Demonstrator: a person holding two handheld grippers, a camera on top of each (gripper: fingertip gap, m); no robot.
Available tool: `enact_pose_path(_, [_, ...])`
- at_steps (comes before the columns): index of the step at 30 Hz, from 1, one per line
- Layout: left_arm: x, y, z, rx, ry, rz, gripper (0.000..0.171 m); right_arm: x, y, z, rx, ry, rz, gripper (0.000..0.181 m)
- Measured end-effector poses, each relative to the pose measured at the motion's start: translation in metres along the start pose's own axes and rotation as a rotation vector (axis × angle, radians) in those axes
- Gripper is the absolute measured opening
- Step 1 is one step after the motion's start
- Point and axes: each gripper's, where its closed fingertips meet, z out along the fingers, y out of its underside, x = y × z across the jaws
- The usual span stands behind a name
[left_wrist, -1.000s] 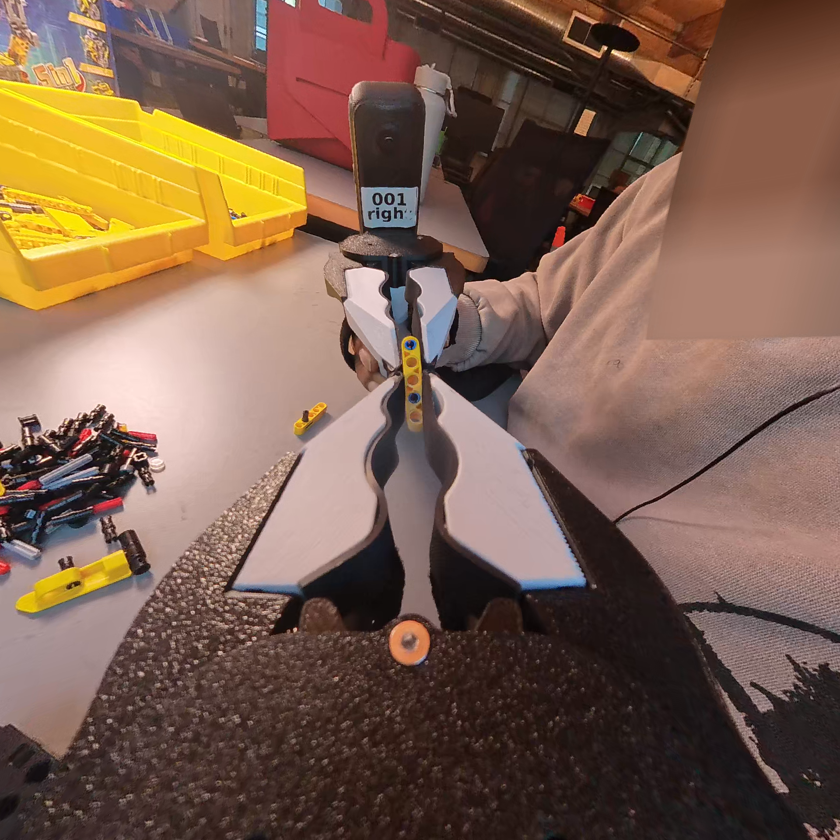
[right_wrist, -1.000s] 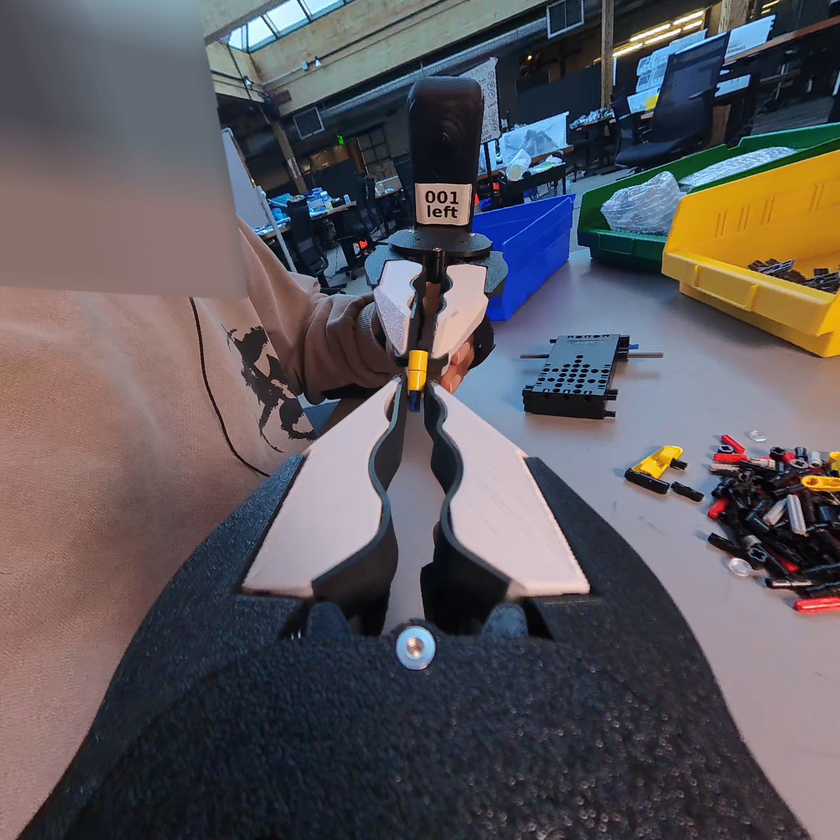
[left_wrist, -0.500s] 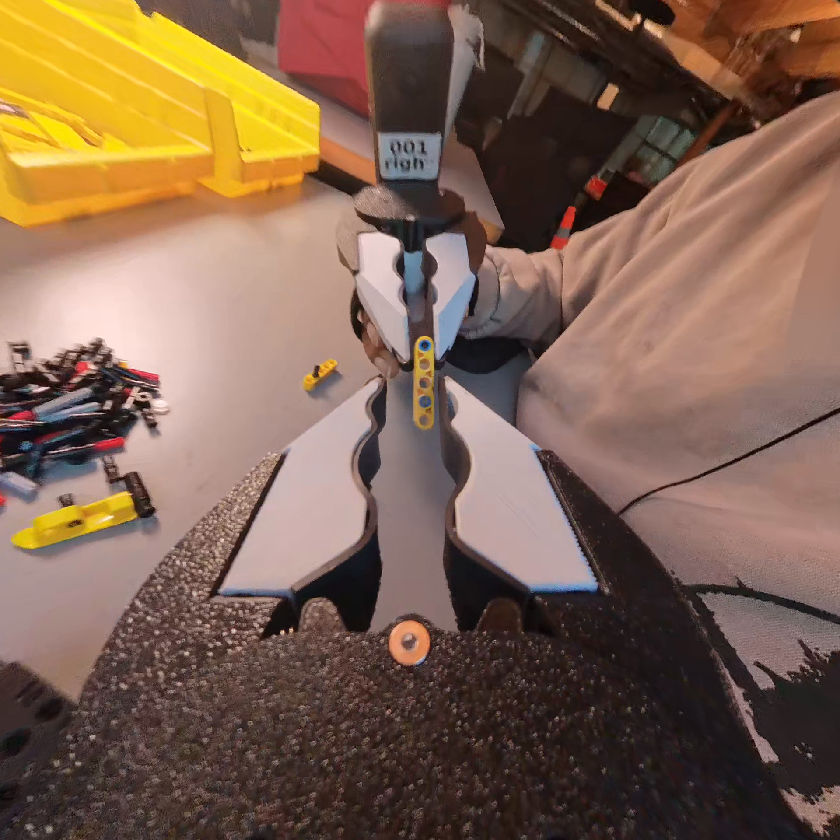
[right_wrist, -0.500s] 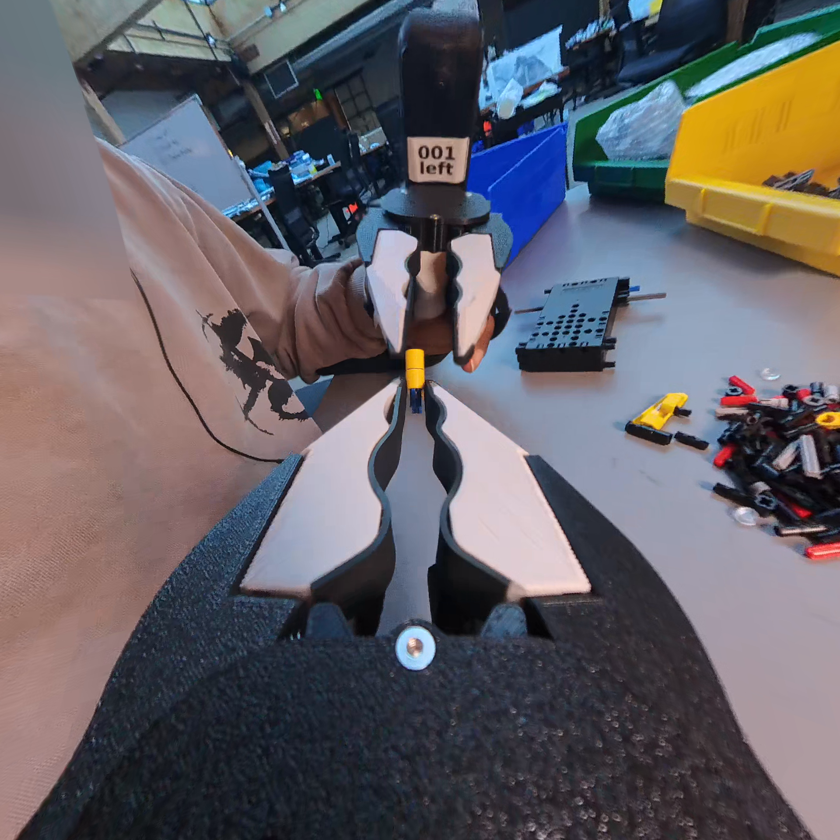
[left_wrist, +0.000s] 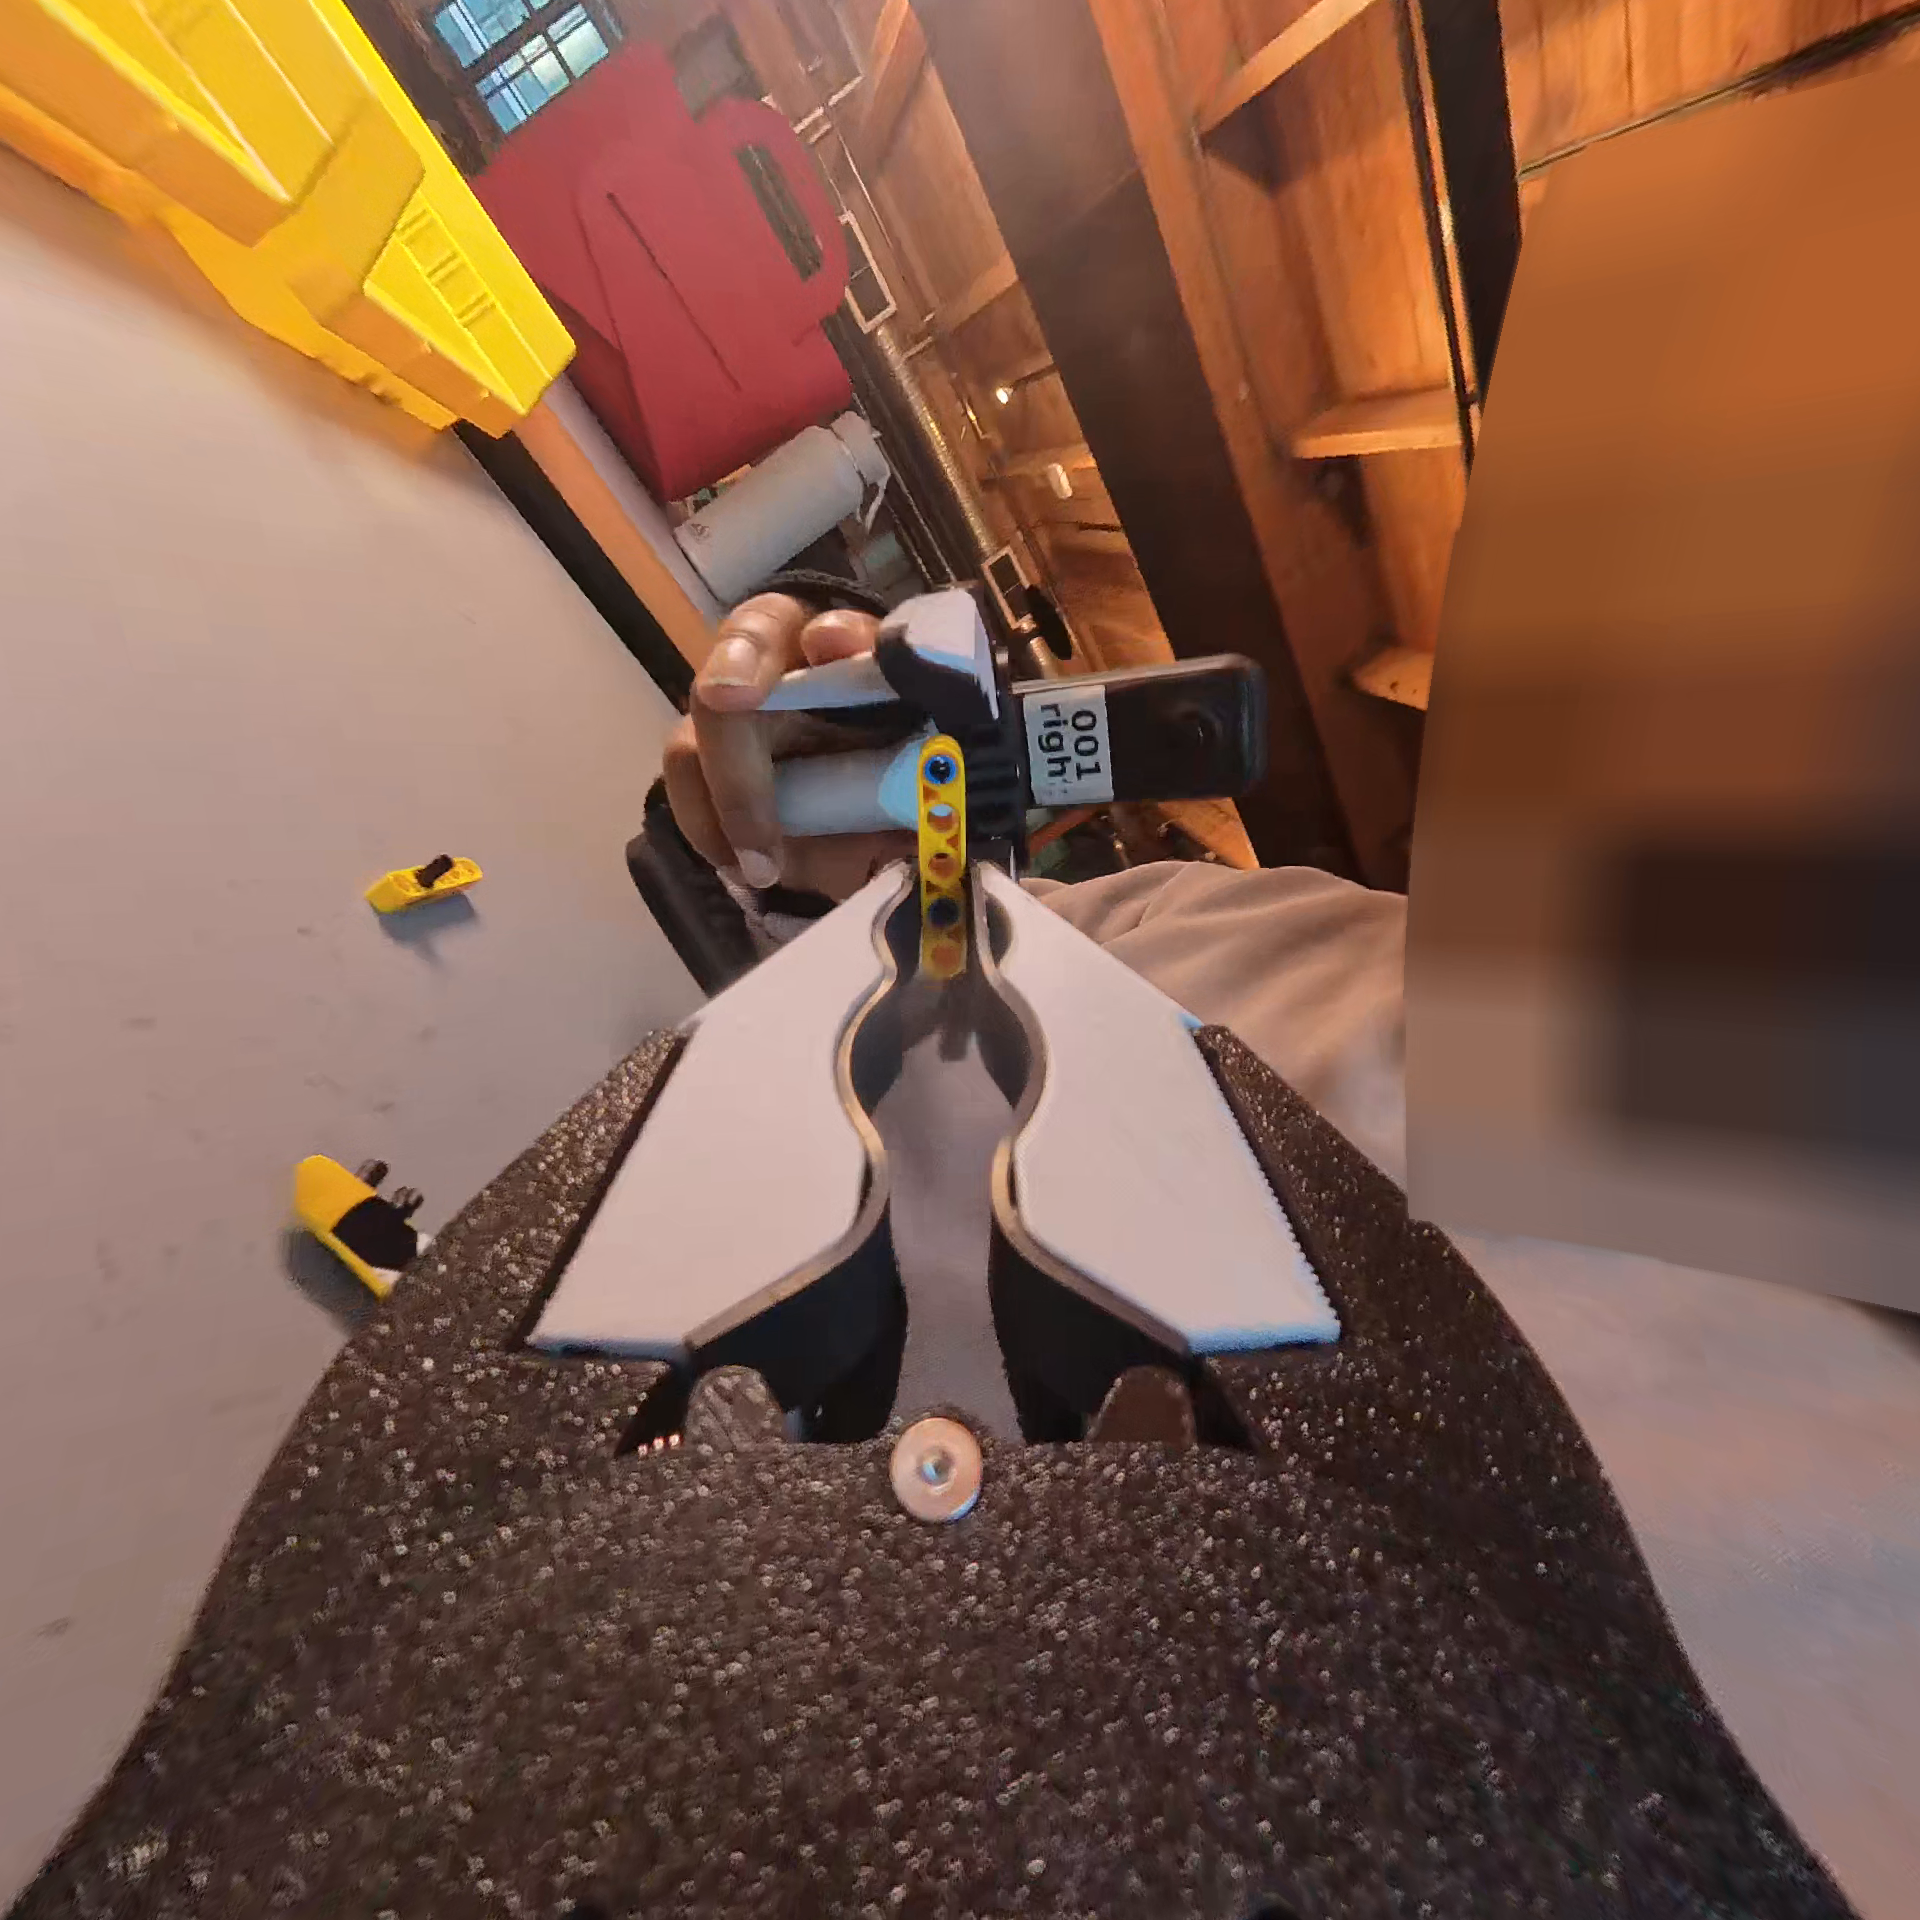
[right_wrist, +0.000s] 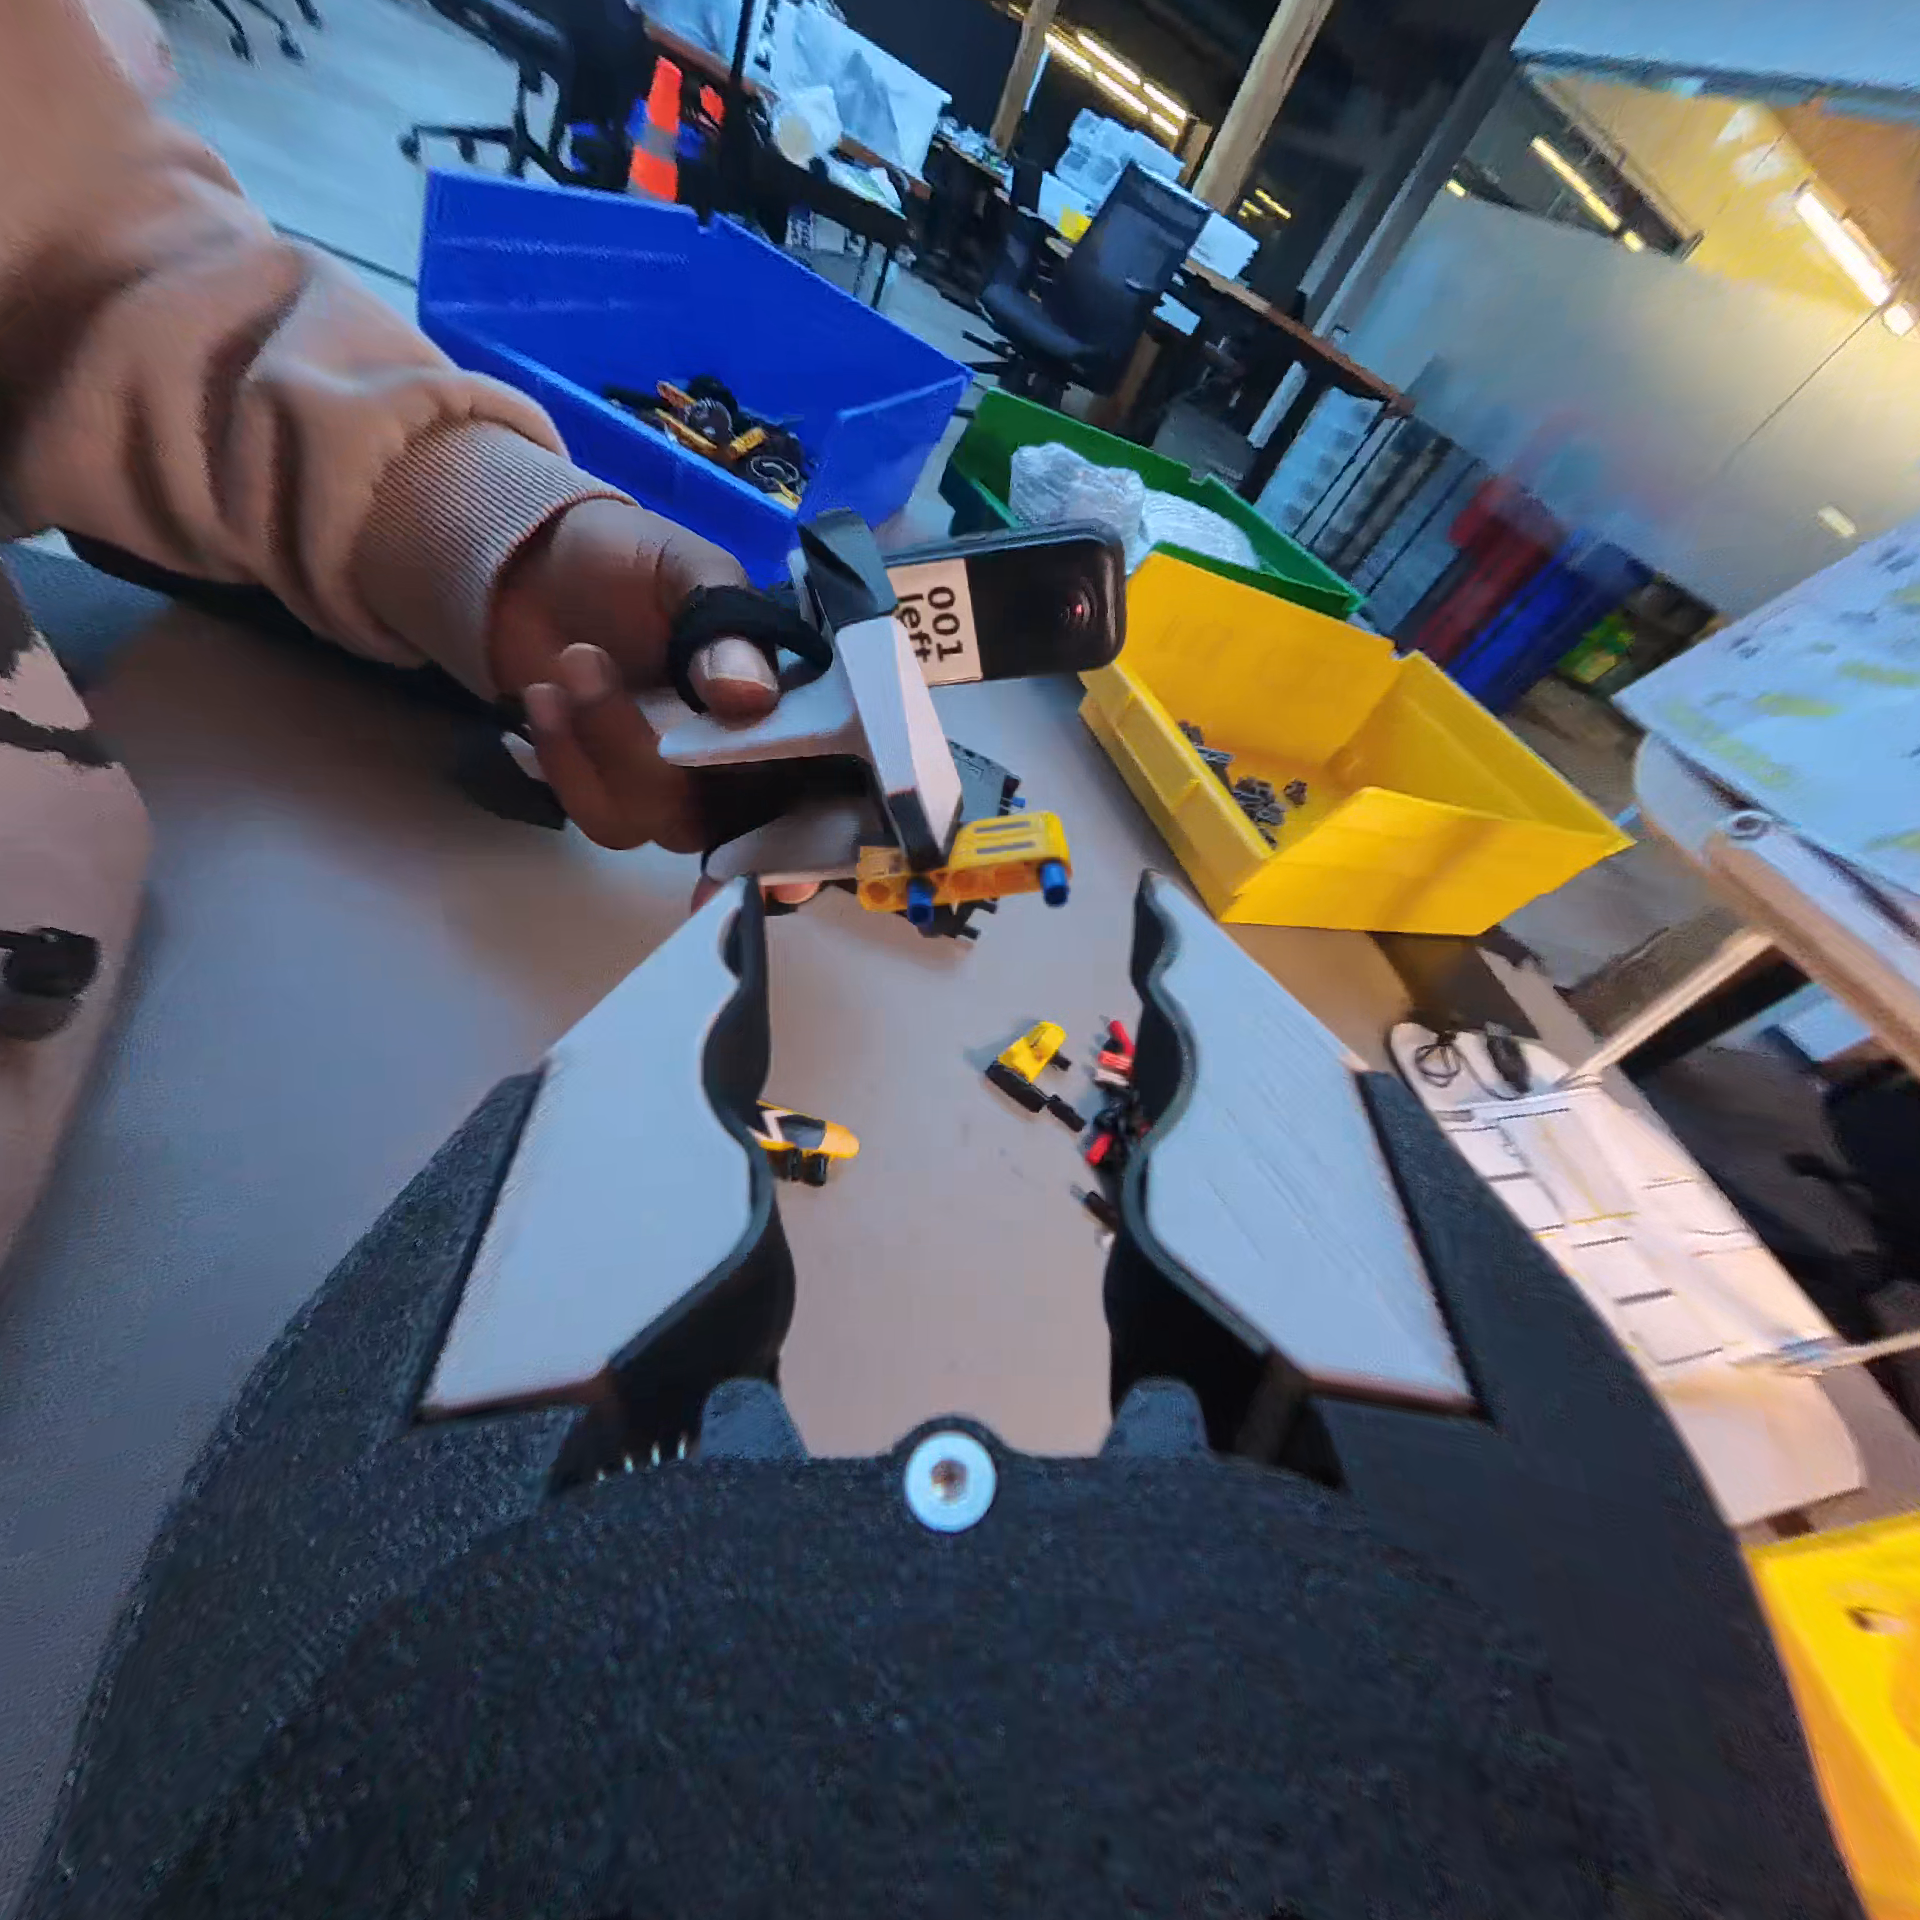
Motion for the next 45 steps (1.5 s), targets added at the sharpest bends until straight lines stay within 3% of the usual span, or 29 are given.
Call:
enact_pose_path(4, [0.0,0.005,0.004,-0.003,0.011,-0.039,0.007,-0.001,0.0,0.006,-0.023,0.015,-0.054,0.042])
enact_pose_path(8, [-0.001,0.006,0.002,-0.006,0.004,-0.038,0.007,-0.004,0.001,0.007,-0.04,-0.009,-0.053,0.042])
enact_pose_path(10, [0.003,0.0,-0.003,0.003,0.004,-0.001,0.017,-0.008,0.001,0.007,-0.034,-0.042,-0.022,0.042])
enact_pose_path(13, [0.004,0.004,-0.003,-0.041,-0.019,0.06,0.008,-0.012,-0.005,0.007,-0.005,-0.061,-0.019,0.042])
enact_pose_path(27, [0.013,0.01,-0.003,-0.092,0.037,0.08,0.007,-0.02,-0.011,-0.01,0.007,-0.133,-0.026,0.035])
enact_pose_path(28, [0.015,-0.014,-0.021,0.03,0.047,0.061,0.007,-0.018,-0.013,-0.02,0.041,-0.14,-0.03,0.0])
enact_pose_path(29, [0.007,-0.029,-0.044,0.096,-0.027,0.106,0.004,-0.001,-0.015,-0.033,0.067,-0.088,0.013,0.0])
enact_pose_path(30, [0.003,-0.02,-0.048,0.053,-0.077,0.147,0.007,0.006,-0.013,-0.04,0.052,-0.064,0.0,0.0])
enact_pose_path(33, [0.002,-0.006,-0.026,0.01,-0.027,0.083,0.007,0.001,-0.011,-0.024,0.035,-0.018,-0.112,0.0])
enact_pose_path(34, [0.005,-0.007,-0.023,-0.004,-0.008,0.067,0.007,0.003,-0.005,-0.021,0.01,-0.007,-0.142,0.013])
enact_pose_path(36, [0.002,-0.003,-0.018,-0.04,-0.023,0.055,0.007,0.001,0.007,-0.013,-0.042,-0.031,-0.141,0.066])
enact_pose_path(38, [-0.002,0.009,-0.01,-0.073,0.002,-0.015,0.007,-0.012,0.007,-0.004,-0.052,-0.079,-0.154,0.08])
enact_pose_path(40, [-0.005,0.024,0.0,-0.132,0.001,-0.044,0.007,-0.026,0.012,0.005,-0.089,-0.119,-0.226,0.077])
enact_pose_path(44, [-0.008,0.034,0.006,-0.174,-0.005,-0.067,0.007,-0.039,0.018,0.014,-0.114,-0.155,-0.288,0.045])
enact_pose_path(45, [-0.008,0.034,0.006,-0.17,0.001,-0.072,0.007,-0.039,0.018,0.014,-0.11,-0.163,-0.271,0.045])
